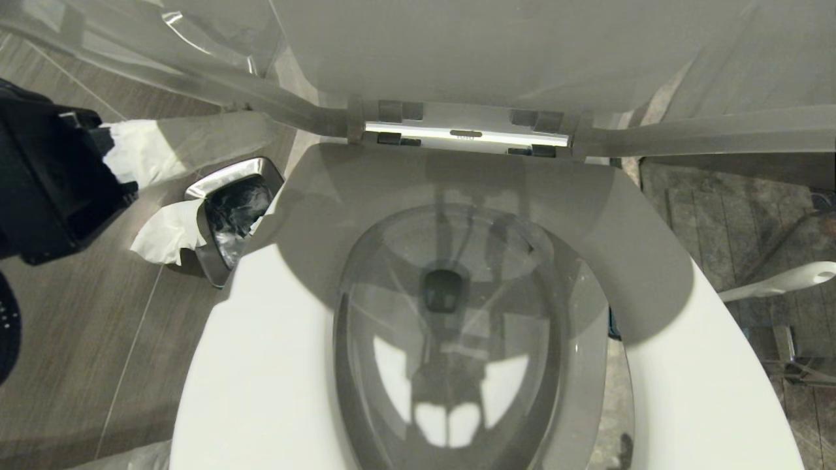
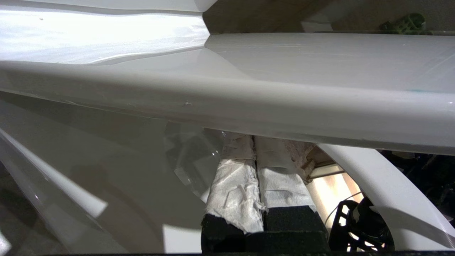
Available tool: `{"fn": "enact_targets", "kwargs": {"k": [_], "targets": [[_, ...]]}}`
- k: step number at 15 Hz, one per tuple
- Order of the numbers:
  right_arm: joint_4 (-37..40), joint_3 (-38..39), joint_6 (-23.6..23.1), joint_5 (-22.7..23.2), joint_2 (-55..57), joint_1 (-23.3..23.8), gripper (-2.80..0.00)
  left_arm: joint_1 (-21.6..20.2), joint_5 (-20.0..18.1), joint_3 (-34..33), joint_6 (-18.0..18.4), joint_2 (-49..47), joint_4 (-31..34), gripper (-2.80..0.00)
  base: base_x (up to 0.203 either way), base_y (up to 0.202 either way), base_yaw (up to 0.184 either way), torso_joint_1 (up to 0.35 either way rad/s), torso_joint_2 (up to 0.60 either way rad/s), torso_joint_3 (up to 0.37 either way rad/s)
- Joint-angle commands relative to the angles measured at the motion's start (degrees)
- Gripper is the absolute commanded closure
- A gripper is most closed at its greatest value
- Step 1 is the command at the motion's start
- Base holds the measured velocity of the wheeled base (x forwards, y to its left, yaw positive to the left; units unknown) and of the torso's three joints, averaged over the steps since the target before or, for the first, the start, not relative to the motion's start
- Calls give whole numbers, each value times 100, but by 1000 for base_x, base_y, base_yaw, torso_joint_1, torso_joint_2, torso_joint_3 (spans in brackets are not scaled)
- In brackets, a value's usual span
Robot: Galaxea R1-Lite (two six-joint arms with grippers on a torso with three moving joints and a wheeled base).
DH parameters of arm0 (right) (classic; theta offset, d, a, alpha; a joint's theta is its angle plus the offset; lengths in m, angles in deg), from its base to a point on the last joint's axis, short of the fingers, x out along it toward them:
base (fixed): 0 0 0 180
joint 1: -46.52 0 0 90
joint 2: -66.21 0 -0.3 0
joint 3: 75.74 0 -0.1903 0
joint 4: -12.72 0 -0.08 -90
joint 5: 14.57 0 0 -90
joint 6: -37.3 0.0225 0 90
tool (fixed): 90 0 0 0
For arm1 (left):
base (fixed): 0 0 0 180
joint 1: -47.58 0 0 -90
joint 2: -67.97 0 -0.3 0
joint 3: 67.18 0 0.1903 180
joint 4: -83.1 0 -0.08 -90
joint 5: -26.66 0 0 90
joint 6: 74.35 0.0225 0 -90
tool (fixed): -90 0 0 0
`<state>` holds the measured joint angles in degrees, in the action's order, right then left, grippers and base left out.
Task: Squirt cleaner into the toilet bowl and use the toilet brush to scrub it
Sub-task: Close the toilet lid
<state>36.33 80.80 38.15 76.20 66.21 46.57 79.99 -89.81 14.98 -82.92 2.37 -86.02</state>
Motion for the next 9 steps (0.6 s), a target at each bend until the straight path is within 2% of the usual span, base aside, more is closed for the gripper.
{"fn": "enact_targets", "kwargs": {"k": [1,9], "targets": [[2,1,3,2,0,4,0,2,2,0,-5,-49,-9,0,0,0,0,0,0,0],[2,1,3,2,3,0,0,3,169,0,28,-445,-657,0,0,0,0,0,0,0]]}}
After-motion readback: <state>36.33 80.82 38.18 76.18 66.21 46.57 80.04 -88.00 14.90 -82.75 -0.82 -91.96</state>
